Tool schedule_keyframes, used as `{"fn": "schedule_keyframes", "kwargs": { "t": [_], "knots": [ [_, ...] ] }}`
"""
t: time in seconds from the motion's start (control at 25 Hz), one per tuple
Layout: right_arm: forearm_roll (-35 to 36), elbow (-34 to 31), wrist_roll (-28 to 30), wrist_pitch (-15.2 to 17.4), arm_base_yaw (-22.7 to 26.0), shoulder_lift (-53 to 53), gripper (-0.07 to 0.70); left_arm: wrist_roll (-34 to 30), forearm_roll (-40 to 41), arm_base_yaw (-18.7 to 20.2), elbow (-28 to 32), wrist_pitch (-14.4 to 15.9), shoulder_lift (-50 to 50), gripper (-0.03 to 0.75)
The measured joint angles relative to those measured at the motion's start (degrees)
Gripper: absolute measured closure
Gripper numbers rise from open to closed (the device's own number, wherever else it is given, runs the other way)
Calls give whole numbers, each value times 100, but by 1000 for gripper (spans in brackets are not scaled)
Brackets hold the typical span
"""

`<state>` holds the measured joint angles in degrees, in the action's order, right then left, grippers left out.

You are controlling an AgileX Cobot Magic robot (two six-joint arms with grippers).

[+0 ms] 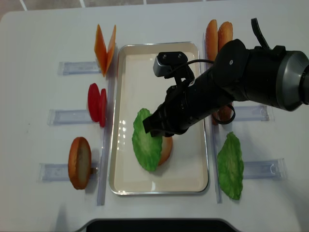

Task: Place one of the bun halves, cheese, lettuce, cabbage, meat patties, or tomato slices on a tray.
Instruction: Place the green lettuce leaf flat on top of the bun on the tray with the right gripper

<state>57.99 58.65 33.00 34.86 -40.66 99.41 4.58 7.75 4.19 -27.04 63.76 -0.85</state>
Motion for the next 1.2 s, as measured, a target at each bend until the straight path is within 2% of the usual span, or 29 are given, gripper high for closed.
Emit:
{"fn": "schedule_keyframes", "kwargs": {
  "t": [0.28, 0.64, 0.8, 0.96, 1.16, 1.2],
  "knots": [
    [-326, 0, 0, -177, 0, 0, 617, 0, 0, 0, 0, 0, 0, 715],
    [-834, 0, -175, -195, 0, 0, 612, 0, 0, 0, 0, 0, 0, 715],
    [-917, 0, -236, -195, 0, 0, 580, 0, 0, 0, 0, 0, 0, 715],
    [-922, 0, -253, -195, 0, 0, 445, 0, 0, 0, 0, 0, 0, 715],
    [-936, 0, -259, -195, 0, 0, 74, 0, 0, 0, 0, 0, 0, 715],
    [-982, 0, -259, -198, 0, 0, 32, 0, 0, 0, 0, 0, 0, 715]
  ]
}}
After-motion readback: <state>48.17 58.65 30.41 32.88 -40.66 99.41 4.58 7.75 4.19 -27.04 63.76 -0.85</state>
